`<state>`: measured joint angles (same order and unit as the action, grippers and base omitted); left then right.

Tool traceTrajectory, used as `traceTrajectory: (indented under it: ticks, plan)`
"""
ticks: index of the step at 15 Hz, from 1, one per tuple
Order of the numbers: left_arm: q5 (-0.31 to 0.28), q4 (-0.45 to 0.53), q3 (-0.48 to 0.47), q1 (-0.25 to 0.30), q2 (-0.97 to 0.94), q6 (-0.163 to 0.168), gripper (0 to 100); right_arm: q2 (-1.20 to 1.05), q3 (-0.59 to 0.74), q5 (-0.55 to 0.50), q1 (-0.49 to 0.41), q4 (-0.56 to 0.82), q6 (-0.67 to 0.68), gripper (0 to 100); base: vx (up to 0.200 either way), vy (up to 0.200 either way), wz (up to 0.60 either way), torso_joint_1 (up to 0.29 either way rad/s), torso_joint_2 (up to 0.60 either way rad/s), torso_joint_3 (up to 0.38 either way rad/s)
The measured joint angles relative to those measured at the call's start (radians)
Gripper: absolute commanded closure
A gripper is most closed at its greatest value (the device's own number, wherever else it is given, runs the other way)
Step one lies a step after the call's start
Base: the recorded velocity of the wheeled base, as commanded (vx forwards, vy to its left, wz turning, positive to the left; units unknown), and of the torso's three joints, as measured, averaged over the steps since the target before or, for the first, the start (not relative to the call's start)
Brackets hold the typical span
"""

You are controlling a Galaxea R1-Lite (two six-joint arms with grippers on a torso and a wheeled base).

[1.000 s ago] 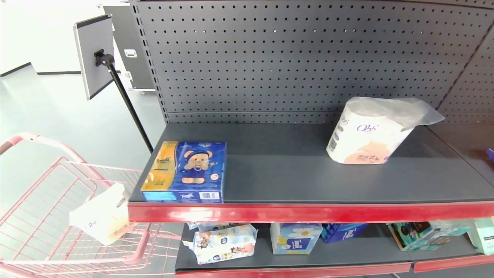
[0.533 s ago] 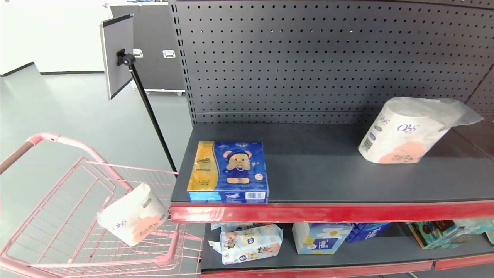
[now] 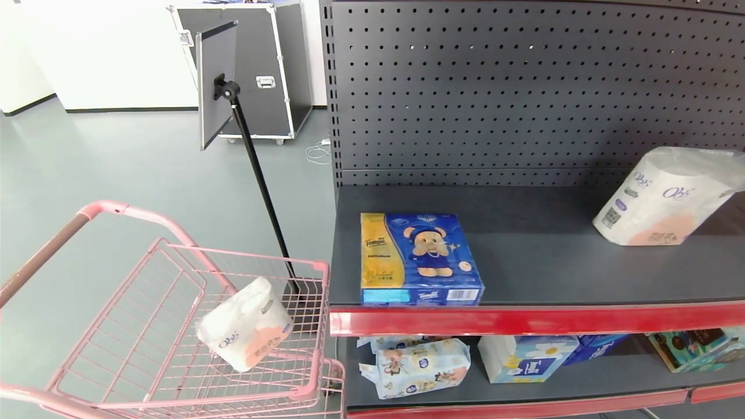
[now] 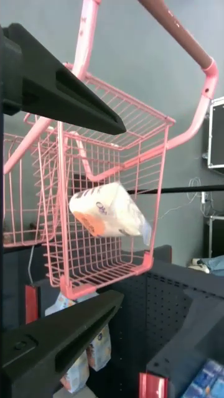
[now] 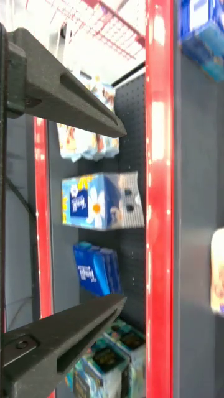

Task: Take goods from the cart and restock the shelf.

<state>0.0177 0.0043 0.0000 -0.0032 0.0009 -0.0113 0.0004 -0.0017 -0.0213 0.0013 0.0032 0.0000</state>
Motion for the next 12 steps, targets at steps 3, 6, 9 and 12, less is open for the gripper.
traceTrajectory:
  ticks: [3,6,9,12]
  plan:
    - [0.000,0.000,0.000,0.000,0.000,0.000,0,0.000,0.000,0.000,0.000,0.000,0.000,0,0.000,0.200,0.00,0.004,0.00,0.002]
    - [0.000,0.000,0.000,0.000,0.000,0.000,0,0.000,0.000,0.000,0.000,0.000,0.000,0,0.000,0.200,0.00,0.004,0.01,0.002]
    - [0.000,0.000,0.000,-0.001,0.000,0.000,0,0.000,0.000,0.000,-0.001,-0.001,0.001,0,0.000,0.000,0.00,0.000,0.00,0.000]
    - [0.000,0.000,0.000,0.000,0.000,0.001,0,0.000,0.000,0.000,0.000,0.001,0.003,0,0.000,0.000,0.00,0.000,0.00,0.000]
